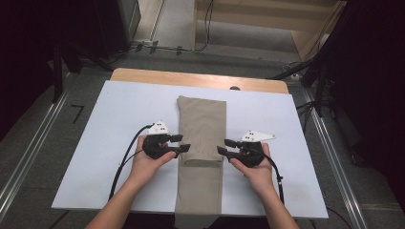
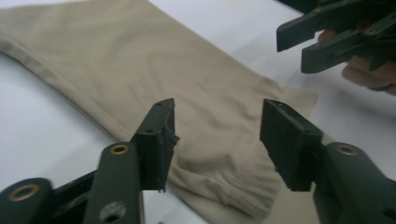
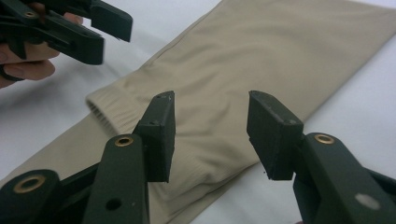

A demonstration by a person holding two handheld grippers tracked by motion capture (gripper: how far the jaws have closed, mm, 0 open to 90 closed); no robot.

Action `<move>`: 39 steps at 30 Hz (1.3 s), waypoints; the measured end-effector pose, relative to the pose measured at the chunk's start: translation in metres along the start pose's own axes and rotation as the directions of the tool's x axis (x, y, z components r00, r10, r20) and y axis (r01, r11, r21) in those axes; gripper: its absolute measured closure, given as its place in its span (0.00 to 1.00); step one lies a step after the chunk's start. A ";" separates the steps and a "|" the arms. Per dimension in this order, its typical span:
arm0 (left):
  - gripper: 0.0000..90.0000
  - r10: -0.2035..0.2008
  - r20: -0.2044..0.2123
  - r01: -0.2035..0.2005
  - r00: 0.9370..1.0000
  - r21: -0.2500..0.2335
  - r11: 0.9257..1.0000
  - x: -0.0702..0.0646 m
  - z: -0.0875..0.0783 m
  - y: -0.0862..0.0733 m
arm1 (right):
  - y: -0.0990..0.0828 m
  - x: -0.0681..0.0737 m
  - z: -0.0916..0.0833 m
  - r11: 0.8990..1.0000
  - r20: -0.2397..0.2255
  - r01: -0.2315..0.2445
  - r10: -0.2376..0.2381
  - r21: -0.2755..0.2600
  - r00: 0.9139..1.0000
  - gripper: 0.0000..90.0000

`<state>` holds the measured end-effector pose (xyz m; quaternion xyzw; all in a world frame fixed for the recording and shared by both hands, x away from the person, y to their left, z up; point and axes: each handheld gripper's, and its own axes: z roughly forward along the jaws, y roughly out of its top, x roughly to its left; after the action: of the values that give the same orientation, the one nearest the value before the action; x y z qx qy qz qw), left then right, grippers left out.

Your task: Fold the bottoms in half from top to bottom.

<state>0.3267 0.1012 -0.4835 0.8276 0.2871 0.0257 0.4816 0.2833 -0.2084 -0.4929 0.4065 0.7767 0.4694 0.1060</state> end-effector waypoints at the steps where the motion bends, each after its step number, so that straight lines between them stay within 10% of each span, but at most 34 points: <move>1: 0.53 0.001 0.008 -0.001 1.000 0.003 1.000 -0.003 0.001 -0.002 | -0.002 0.003 0.001 1.000 -0.002 0.009 -0.009 0.007 1.000 0.57; 7: 0.52 0.009 0.028 -0.009 1.000 0.019 1.000 -0.017 -0.001 -0.018 | -0.014 0.017 -0.003 1.000 -0.024 0.011 -0.010 0.025 1.000 0.52; 17: 0.39 0.107 -0.084 -0.097 0.991 0.109 0.989 -0.032 0.010 -0.028 | -0.030 0.029 0.004 0.990 0.061 0.089 -0.096 0.106 0.994 0.43; 25: 0.55 0.097 -0.152 -0.081 0.984 0.108 0.991 -0.026 0.008 -0.027 | -0.031 0.027 0.003 0.993 0.147 0.095 -0.104 0.066 0.984 0.55; 39: 0.74 0.090 -0.123 -0.080 0.988 0.085 0.993 -0.024 0.009 -0.025 | -0.027 0.030 0.012 0.982 0.150 0.170 -0.180 0.079 0.972 0.66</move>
<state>0.2979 0.0915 -0.5031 0.8545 0.2822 0.0872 0.4274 0.2558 -0.1849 -0.5144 0.3751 0.8138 0.3991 0.1942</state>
